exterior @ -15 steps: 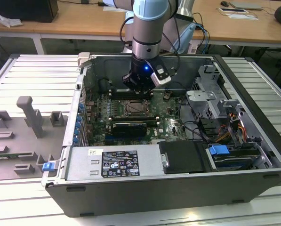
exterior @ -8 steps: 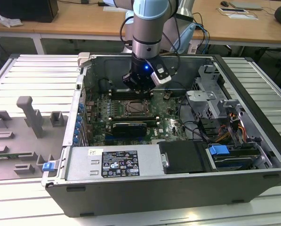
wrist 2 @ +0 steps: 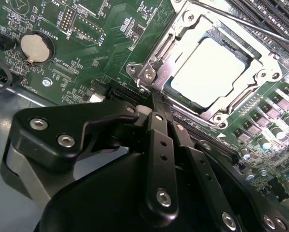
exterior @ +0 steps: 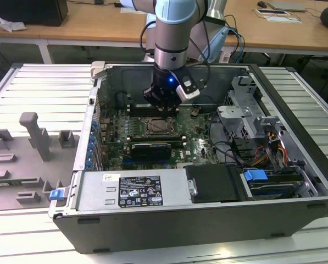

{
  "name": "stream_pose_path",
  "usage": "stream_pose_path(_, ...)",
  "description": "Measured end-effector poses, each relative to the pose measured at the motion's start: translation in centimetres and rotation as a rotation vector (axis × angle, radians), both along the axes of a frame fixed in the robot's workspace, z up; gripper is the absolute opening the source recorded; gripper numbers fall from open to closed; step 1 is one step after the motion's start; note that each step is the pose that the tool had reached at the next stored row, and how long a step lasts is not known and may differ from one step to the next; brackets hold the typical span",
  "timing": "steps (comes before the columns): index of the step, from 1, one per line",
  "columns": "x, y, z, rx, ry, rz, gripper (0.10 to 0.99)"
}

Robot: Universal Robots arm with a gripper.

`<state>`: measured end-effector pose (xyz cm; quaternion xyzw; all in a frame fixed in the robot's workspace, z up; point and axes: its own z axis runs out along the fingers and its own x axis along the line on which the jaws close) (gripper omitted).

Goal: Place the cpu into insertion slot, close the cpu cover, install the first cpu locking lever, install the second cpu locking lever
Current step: 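Install the first cpu locking lever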

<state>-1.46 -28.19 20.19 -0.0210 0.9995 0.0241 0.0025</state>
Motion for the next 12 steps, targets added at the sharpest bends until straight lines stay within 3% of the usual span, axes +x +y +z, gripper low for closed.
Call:
stream_pose_path(6, 0.04, 0.03, 0.01, 0.002, -0.0008, 0.0, 0.106)
stream_pose_path(12, 0.03, 0.02, 1.75, 0.001, -0.0002, 0.0, 0.106)
